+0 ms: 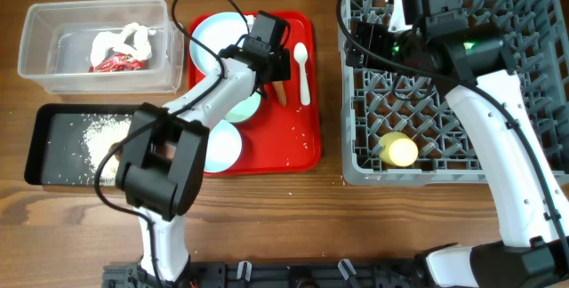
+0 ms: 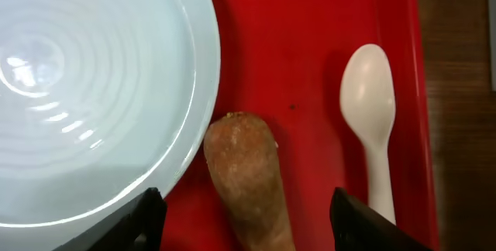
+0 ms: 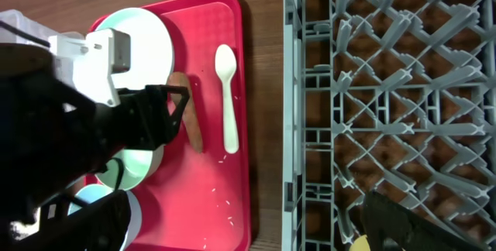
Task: Sort waste into correct bins and load items into the dishwasher rack
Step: 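Raise the right gripper out of the rack toward the back, then lower the left gripper onto the carrot on the red tray, then carry the carrot left with the left gripper onto the black tray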
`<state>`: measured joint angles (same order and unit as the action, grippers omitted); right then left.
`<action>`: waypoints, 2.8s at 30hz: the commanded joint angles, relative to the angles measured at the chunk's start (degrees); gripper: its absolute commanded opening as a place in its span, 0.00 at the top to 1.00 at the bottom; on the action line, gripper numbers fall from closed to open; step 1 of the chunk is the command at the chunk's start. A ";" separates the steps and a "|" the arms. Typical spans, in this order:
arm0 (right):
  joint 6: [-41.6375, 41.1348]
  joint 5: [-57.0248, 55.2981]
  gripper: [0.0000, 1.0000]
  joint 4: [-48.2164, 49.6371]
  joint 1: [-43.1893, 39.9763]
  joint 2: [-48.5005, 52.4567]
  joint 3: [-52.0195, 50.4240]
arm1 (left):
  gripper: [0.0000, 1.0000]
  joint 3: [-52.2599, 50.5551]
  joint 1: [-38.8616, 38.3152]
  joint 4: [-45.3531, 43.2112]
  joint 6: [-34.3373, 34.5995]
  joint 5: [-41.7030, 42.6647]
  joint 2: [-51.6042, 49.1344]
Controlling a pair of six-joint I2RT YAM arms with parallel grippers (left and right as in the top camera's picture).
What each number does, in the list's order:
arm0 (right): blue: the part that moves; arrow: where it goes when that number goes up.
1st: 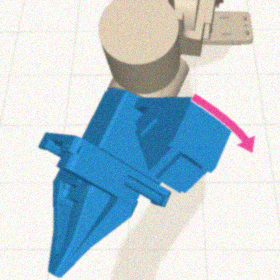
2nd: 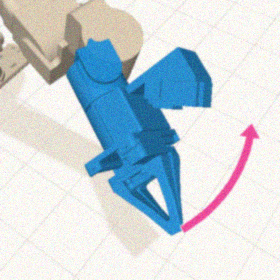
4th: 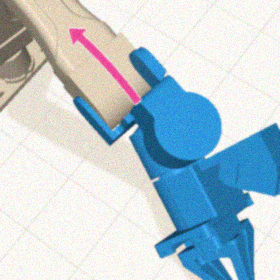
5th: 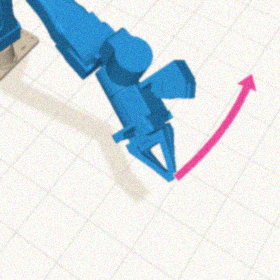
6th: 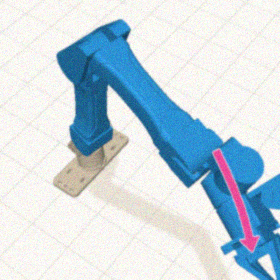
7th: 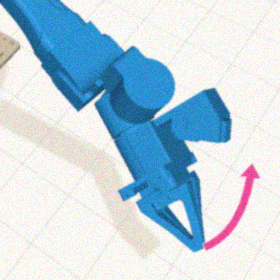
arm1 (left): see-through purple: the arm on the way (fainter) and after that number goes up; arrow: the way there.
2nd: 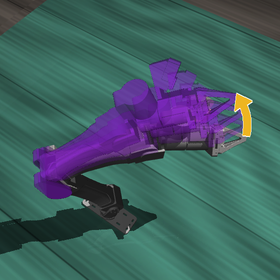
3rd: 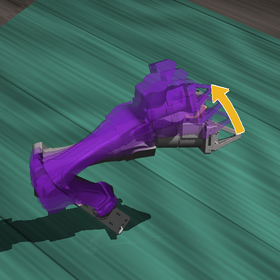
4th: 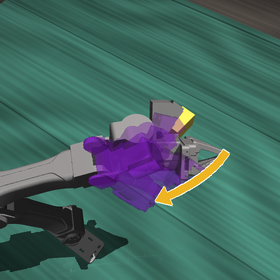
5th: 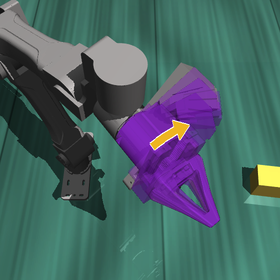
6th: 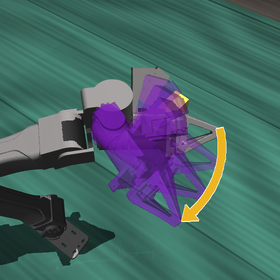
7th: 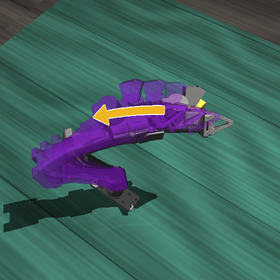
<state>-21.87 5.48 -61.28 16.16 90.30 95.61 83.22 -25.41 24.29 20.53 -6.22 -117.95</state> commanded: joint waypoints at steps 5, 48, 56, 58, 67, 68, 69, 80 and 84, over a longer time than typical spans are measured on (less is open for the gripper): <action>-0.63 -1.01 0.03 -0.02 -0.02 -0.57 0.81 | 0.38 0.37 -1.36 -1.66 0.42 -1.38 -3.61; 2.32 -0.52 0.02 -0.63 -0.02 -0.57 0.76 | 0.96 5.79 40.48 47.60 8.26 -4.22 31.06; 2.40 -0.52 0.01 -0.26 0.00 -0.52 0.74 | 0.96 -21.29 53.24 18.25 13.79 3.21 28.72; 3.56 -0.52 0.00 -0.26 0.00 -0.52 0.70 | 0.96 -26.99 53.99 10.58 16.22 3.17 27.98; 4.31 1.01 0.00 2.56 2.45 -0.48 0.59 | 0.69 -31.32 54.07 1.33 16.20 3.19 21.40; 4.31 0.98 0.00 3.34 3.43 -0.42 0.44 | 0.64 -31.32 54.07 1.33 16.20 3.19 21.03; 4.28 1.01 0.01 4.44 5.29 0.04 0.37 | 0.60 -31.32 54.07 1.40 16.20 3.19 20.85; -0.83 9.07 0.08 11.74 15.41 13.40 0.37 | 0.04 -25.27 54.07 8.96 15.69 11.85 27.69; -2.62 12.09 0.13 15.02 16.94 18.84 0.37 | 0.00 -23.91 54.03 10.36 13.68 13.97 34.27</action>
<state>-21.91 13.39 -47.92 31.94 105.06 95.61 57.12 28.25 34.22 36.51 4.34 -90.26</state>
